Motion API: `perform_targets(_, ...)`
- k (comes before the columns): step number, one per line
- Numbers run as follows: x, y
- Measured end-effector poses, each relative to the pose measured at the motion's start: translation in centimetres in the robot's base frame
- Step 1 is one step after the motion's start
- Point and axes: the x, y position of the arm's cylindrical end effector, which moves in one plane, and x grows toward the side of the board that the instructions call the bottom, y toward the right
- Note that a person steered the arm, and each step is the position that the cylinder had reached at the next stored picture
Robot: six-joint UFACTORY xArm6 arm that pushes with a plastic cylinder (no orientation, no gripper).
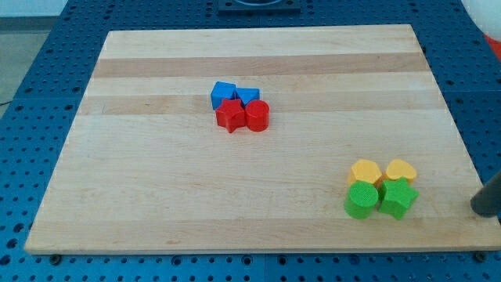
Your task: Move the green blocks towards the bottom center
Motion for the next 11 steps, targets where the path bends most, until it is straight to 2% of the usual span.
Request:
perform_targets(1, -0.9, -1.8)
perform_targets(2, -0.2, -5.9)
perform_targets(4, 0.5, -9.0)
perform_targets(6, 0.1, -6.9)
perform_targets(10, -1.2, -26.2)
perform_targets(11, -1.3, -28.2)
